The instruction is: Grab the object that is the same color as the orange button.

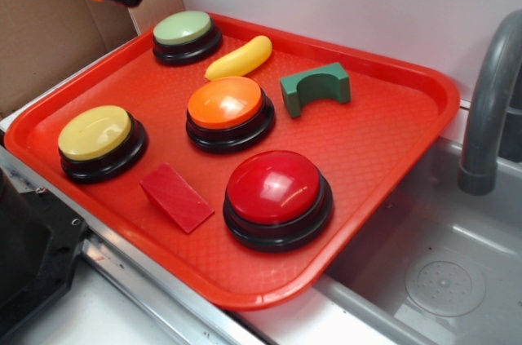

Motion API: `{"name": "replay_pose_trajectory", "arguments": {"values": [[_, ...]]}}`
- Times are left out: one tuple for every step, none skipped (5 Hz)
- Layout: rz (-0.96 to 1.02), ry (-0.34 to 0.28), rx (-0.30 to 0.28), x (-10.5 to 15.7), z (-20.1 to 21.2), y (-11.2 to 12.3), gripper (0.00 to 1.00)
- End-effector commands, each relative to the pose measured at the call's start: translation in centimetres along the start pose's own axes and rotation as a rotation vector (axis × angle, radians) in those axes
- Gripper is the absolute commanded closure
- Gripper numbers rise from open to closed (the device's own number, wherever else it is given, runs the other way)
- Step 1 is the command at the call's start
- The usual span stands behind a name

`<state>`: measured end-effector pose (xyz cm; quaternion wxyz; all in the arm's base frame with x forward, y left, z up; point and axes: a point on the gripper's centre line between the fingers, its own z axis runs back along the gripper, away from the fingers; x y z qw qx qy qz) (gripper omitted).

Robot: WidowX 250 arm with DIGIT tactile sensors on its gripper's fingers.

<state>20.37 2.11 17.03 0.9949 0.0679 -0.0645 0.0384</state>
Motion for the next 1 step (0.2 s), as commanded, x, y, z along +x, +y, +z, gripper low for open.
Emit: {"name": "replay_pose_trajectory", "arguments": {"values": [[-0.148, -0.073, -0.07, 0.27, 3.43, -0.08, 1.0]]}}
